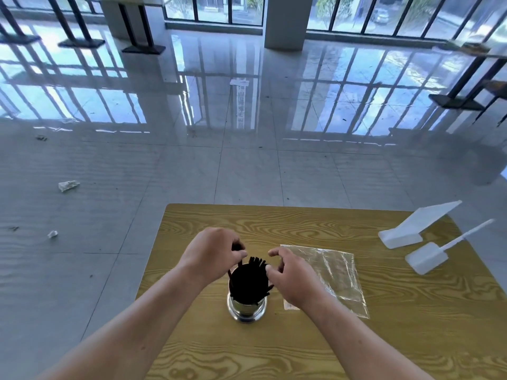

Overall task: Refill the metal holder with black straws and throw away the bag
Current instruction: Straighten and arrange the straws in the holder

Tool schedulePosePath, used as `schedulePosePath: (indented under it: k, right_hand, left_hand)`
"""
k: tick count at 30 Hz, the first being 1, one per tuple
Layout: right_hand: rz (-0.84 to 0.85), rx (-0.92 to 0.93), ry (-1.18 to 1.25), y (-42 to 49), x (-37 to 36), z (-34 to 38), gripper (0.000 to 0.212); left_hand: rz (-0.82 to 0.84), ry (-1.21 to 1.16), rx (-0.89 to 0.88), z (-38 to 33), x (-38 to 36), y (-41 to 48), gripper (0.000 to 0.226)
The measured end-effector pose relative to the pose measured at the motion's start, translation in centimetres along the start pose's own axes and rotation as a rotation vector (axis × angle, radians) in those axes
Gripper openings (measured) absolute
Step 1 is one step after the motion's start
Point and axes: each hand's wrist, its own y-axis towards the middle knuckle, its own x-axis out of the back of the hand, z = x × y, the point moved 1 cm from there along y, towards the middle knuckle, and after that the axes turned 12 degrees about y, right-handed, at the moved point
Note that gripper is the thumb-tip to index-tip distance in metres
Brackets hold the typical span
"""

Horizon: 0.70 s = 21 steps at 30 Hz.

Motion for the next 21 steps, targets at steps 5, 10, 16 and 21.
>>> schedulePosePath:
  k: [5, 10, 16, 21]
  right_hand:
    - [0.011, 0.001, 0.014, -0.4, 0.0, 0.9, 0.036]
    - [0.027, -0.008, 0.023, -0.6, -0.2, 1.1, 0.035]
    - [0.015, -0.04, 0.072, -0.1, -1.5, 0.1, 0.021]
    - [0.01, -0.045, 0.063, 0.4, -2.7, -0.4, 0.02]
  left_hand:
    - [0.066, 0.004, 0.009, -1.0, 0.4, 0.1, 0.009]
    - [0.155, 0.012, 0.035, -0.9, -1.2, 0.7, 0.013]
    - [0.216, 0.01, 0.099, 0.2, -2.6, 2.3, 0.009]
    - [0.276, 0.01, 0.128, 0.4, -3.5, 3.0, 0.004]
